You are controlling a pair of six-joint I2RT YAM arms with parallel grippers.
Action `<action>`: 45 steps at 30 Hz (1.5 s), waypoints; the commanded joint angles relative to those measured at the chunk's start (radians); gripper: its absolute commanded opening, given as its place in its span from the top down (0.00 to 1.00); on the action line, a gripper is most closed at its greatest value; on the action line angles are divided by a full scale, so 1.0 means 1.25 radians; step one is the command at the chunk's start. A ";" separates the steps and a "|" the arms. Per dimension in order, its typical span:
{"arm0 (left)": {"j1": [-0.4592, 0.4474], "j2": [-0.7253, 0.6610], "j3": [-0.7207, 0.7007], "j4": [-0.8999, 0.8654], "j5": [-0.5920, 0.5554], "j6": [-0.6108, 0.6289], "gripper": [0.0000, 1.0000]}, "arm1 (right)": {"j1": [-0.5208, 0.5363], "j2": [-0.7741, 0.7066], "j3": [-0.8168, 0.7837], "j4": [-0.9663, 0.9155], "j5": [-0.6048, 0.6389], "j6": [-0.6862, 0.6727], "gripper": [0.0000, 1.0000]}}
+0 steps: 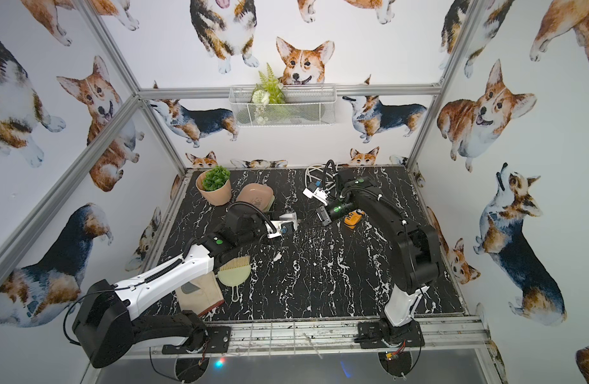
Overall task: Charge the electronic scale
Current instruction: Insert the charging cable into the plug.
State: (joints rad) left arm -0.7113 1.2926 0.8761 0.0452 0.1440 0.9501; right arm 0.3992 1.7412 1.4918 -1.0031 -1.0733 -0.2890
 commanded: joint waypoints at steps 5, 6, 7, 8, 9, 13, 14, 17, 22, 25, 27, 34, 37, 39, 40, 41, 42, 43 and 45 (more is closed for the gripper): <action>-0.008 0.014 0.016 -0.021 0.026 0.028 0.97 | 0.008 0.017 0.024 -0.069 -0.020 -0.076 1.00; -0.008 0.016 0.021 -0.029 0.029 0.027 0.97 | 0.010 0.020 0.028 -0.081 -0.019 -0.089 1.00; -0.009 0.017 0.024 -0.035 0.035 0.025 0.97 | 0.011 0.022 0.033 -0.090 -0.018 -0.096 1.00; -0.009 0.018 0.024 -0.037 0.038 0.025 0.97 | 0.011 0.026 0.037 -0.100 -0.015 -0.105 1.00; -0.009 0.018 0.025 -0.036 0.041 0.025 0.97 | 0.012 0.030 0.041 -0.112 -0.013 -0.114 1.00; -0.009 0.024 0.037 -0.052 0.048 0.021 0.97 | 0.012 0.048 0.054 -0.135 0.004 -0.128 1.00; -0.009 0.023 0.039 -0.055 0.051 0.022 0.97 | 0.012 0.053 0.058 -0.144 0.006 -0.134 1.00; -0.011 0.019 0.039 -0.056 0.055 0.022 0.97 | 0.011 0.069 0.069 -0.177 -0.002 -0.162 1.00; -0.014 0.016 0.044 -0.065 0.055 0.031 0.97 | 0.012 0.080 0.081 -0.215 0.010 -0.187 1.00; -0.019 0.019 0.056 -0.091 0.064 0.036 0.97 | 0.012 0.083 0.090 -0.224 0.011 -0.193 1.00; -0.026 0.019 0.062 -0.110 0.073 0.039 0.97 | 0.012 0.088 0.103 -0.249 0.016 -0.212 1.00; -0.055 0.031 0.092 -0.174 0.053 0.062 0.98 | 0.013 0.106 0.139 -0.298 0.049 -0.229 1.00; -0.064 0.031 0.099 -0.184 0.045 0.063 0.98 | 0.015 0.113 0.148 -0.313 0.054 -0.235 1.00; -0.066 0.027 0.093 -0.170 0.045 0.062 0.98 | 0.017 0.112 0.149 -0.313 0.058 -0.235 1.00; -0.065 0.026 0.092 -0.161 0.043 0.055 0.98 | 0.018 0.110 0.148 -0.312 0.058 -0.234 1.00; -0.065 0.024 0.092 -0.155 0.047 0.048 0.98 | 0.020 0.108 0.147 -0.308 0.059 -0.233 1.00; -0.066 0.024 0.093 -0.151 0.054 0.043 0.98 | 0.022 0.104 0.143 -0.300 0.057 -0.229 1.00; -0.065 0.024 0.095 -0.153 0.058 0.039 0.98 | 0.025 0.100 0.140 -0.291 0.057 -0.227 1.00; -0.065 0.026 0.106 -0.166 0.071 0.029 0.98 | 0.028 0.093 0.134 -0.281 0.063 -0.221 1.00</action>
State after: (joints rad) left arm -0.7883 1.3293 0.9855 -0.1867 0.1505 0.9825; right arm 0.4259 1.8725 1.6669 -1.3933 -0.9966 -0.5453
